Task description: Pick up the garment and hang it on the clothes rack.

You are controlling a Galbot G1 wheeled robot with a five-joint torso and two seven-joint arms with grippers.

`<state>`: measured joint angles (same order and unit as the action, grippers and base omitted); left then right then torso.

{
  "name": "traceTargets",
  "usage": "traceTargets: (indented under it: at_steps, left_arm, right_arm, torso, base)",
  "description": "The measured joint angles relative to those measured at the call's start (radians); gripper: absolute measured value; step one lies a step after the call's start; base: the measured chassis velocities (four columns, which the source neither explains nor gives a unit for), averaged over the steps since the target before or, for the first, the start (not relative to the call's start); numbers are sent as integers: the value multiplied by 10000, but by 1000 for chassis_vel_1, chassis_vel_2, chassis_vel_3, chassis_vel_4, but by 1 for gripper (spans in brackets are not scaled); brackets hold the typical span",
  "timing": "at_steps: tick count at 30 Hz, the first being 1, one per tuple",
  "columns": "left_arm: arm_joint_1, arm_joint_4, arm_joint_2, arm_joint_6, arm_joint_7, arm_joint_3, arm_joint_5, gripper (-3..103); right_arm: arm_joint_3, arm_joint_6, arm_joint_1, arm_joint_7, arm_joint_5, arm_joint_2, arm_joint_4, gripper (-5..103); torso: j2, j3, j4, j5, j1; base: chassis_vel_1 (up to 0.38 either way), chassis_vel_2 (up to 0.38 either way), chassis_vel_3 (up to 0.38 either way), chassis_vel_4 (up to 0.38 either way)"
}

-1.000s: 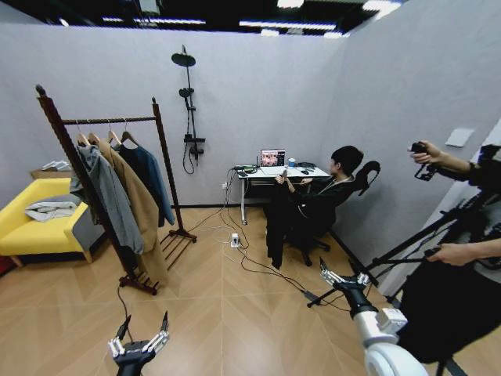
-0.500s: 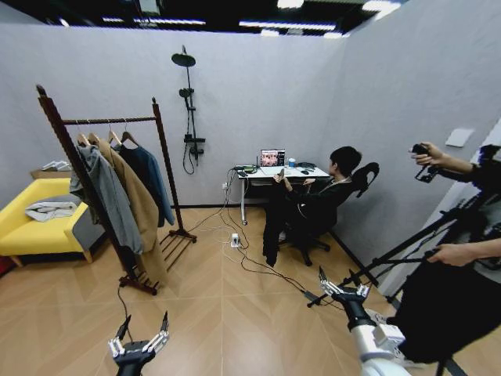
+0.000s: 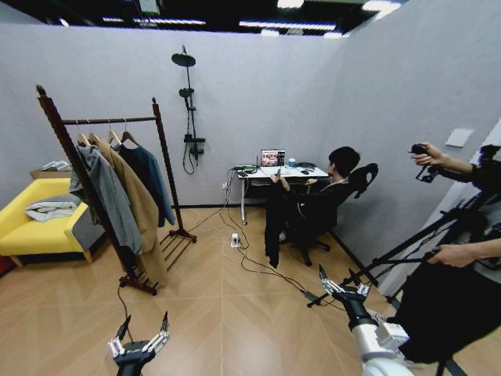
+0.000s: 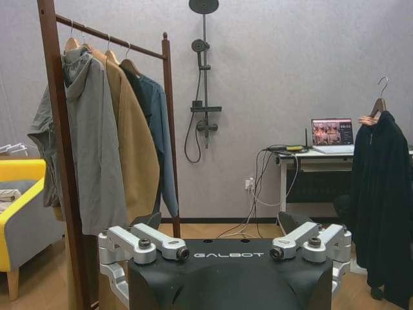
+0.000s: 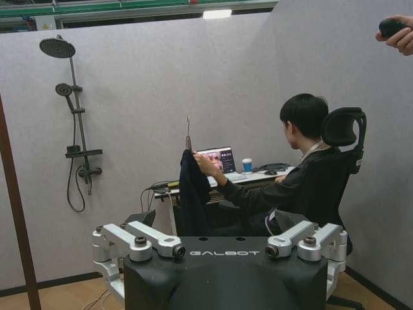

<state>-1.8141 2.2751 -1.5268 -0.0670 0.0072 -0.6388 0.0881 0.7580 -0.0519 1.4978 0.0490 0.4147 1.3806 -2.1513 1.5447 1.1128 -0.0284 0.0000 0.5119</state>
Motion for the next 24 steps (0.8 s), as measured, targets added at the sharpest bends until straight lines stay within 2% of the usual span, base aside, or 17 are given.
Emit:
traceTargets:
  at_steps: [12, 20, 23, 24]
  left_arm:
    - [0, 0, 0, 0, 0, 0, 0, 100]
    - [0, 0, 0, 0, 1, 0, 0, 100]
    - [0, 0, 0, 1, 1, 0, 0, 100]
    - [0, 0, -1, 0, 1, 0, 0, 100]
  right_arm:
    - [96, 100, 94, -34, -16, 117, -121, 100]
    - [114, 195, 194, -59, -32, 179, -222, 100]
    - [99, 211, 220, -64, -58, 191, -251, 100]
    - [92, 217, 221, -67, -68, 192, -261, 100]
  torso:
    - [3, -1, -2, -1, -4]
    - [1, 0, 1, 4, 0]
    - [0, 0, -2, -5, 1]
    - [0, 1, 3, 8, 1]
  base:
    - [-35, 42, 43, -42]
    - [-192, 187, 202, -211]
    - [-241, 233, 251, -272]
    - [-274, 294, 260, -276]
